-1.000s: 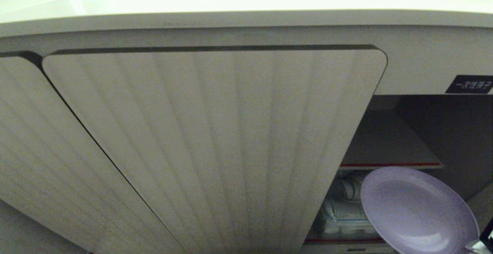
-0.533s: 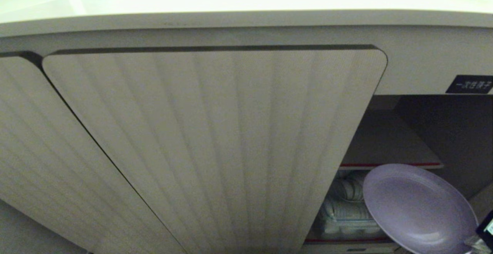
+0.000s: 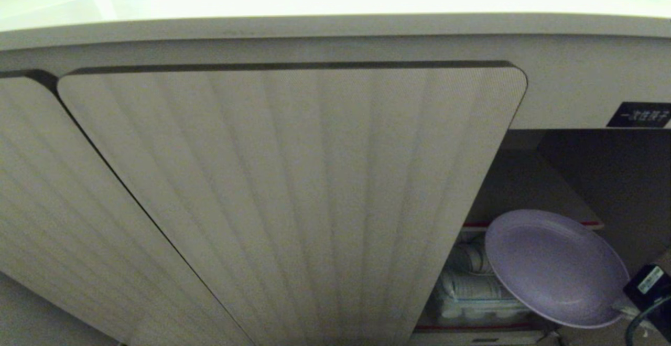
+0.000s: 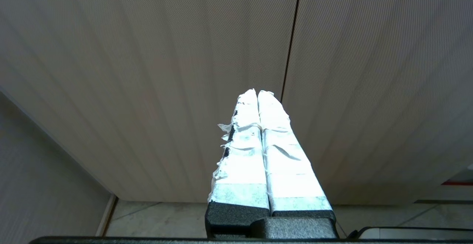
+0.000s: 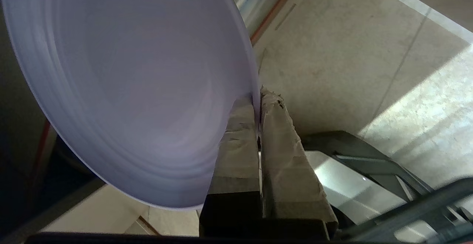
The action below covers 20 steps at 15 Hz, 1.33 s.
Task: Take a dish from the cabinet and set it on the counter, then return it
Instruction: Put it back into the cabinet
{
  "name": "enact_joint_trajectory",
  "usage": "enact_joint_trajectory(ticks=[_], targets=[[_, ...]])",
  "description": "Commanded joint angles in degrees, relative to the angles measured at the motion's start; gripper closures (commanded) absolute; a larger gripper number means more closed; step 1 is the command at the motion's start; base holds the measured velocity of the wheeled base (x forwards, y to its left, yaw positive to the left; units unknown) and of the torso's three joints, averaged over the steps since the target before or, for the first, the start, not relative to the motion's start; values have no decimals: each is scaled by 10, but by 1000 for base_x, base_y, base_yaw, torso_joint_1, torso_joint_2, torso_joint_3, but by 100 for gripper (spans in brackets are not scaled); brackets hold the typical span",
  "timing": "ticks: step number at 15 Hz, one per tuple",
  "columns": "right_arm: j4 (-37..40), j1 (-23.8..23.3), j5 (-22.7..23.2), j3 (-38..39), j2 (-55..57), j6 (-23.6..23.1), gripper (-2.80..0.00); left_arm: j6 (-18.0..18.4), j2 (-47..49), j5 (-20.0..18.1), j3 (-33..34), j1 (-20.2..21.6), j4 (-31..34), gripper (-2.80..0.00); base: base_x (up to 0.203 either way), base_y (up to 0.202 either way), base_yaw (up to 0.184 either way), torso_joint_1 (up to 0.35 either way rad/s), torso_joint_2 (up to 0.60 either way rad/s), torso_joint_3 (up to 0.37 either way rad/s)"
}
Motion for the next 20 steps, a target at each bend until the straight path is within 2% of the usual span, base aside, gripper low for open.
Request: enact_joint_trajectory(ticks=[1, 4, 12, 20], targets=[[-15, 0, 0, -3, 37, 3, 0, 0, 0, 0, 0, 0, 0, 0, 0, 0, 0, 0, 0, 0], [-51, 1, -1, -16, 77, 0, 0, 0, 0, 0, 0, 0, 0, 0, 0, 0, 0, 0, 0, 0], [-50, 1, -1, -100, 154, -1, 0, 0, 0, 0, 0, 0, 0, 0, 0, 0, 0, 0, 0, 0], [-55, 1, 1, -113, 188, 8, 0, 0, 0, 0, 0, 0, 0, 0, 0, 0, 0, 0, 0, 0]])
